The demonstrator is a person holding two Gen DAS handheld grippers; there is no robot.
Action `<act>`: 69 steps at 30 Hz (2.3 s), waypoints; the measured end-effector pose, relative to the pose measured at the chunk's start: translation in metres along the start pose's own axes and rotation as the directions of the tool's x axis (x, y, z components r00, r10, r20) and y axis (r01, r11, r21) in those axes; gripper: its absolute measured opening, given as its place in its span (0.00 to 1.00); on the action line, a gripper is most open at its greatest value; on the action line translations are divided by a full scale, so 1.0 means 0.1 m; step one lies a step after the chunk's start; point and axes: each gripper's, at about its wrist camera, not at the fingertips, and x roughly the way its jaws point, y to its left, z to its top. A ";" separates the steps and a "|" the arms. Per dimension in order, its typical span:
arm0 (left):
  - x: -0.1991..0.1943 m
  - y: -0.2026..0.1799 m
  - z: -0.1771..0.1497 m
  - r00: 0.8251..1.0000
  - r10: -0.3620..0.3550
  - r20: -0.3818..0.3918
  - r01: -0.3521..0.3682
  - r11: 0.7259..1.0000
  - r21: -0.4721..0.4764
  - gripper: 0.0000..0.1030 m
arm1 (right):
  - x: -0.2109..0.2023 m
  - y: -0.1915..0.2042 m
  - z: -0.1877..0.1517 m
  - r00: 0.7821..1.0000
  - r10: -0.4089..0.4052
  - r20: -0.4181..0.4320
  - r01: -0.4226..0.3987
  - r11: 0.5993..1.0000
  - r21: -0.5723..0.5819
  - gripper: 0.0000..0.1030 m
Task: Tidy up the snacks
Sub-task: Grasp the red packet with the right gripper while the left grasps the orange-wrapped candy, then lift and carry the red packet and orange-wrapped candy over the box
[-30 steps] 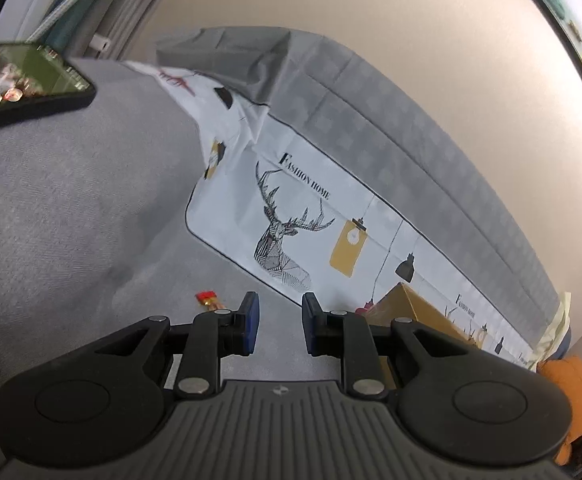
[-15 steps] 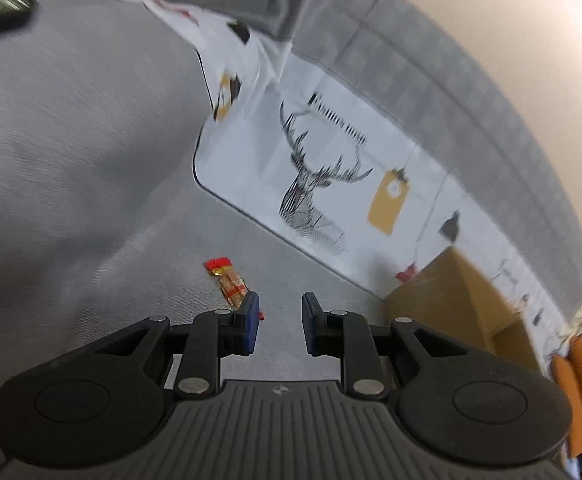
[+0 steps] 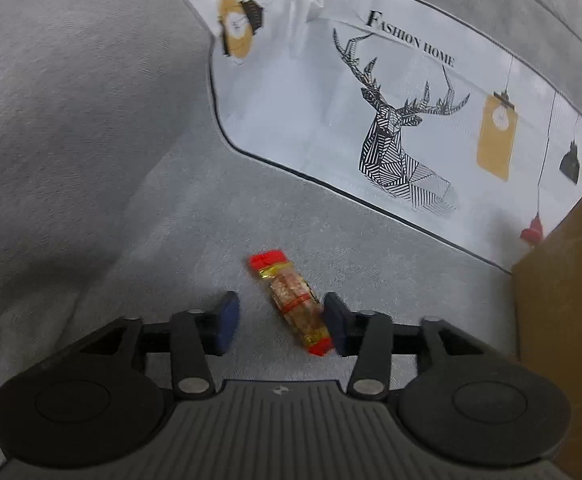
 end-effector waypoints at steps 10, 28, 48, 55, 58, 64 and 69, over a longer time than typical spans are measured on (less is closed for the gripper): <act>-0.04 -0.25 -0.06 0.996 0.068 0.064 -0.078 0.980 0.181 0.16 | -0.02 0.02 -0.03 0.999 -0.028 0.020 0.029 0.999 -0.015 0.07; -0.94 0.02 -0.07 0.992 0.010 0.126 -0.034 0.982 0.186 0.15 | -0.43 0.08 -0.07 0.989 -0.030 0.144 0.033 0.999 -0.017 0.07; -1.41 -0.39 0.09 0.961 -0.173 0.215 0.127 0.969 0.210 0.15 | -1.60 -0.47 1.00 0.867 -0.039 0.497 0.071 0.996 -0.045 0.07; -1.39 -0.58 0.12 0.954 -0.205 0.218 0.158 0.964 0.215 0.15 | -1.40 -0.88 0.91 0.892 -0.097 0.442 0.061 0.994 0.096 0.07; -1.37 -0.67 0.11 0.952 -0.218 0.214 0.171 0.960 0.220 0.15 | -1.43 -0.84 0.90 0.878 -0.109 0.466 0.098 0.994 0.048 0.07; -1.37 -0.85 0.08 0.942 -0.253 0.221 0.197 0.949 0.245 0.15 | -1.47 -0.97 0.84 0.879 -0.137 0.457 0.124 0.991 0.057 0.07; -1.38 -1.03 0.03 0.927 -0.292 0.233 0.226 0.935 0.273 0.15 | -1.56 -1.17 0.80 0.870 -0.174 0.462 0.145 0.985 0.098 0.07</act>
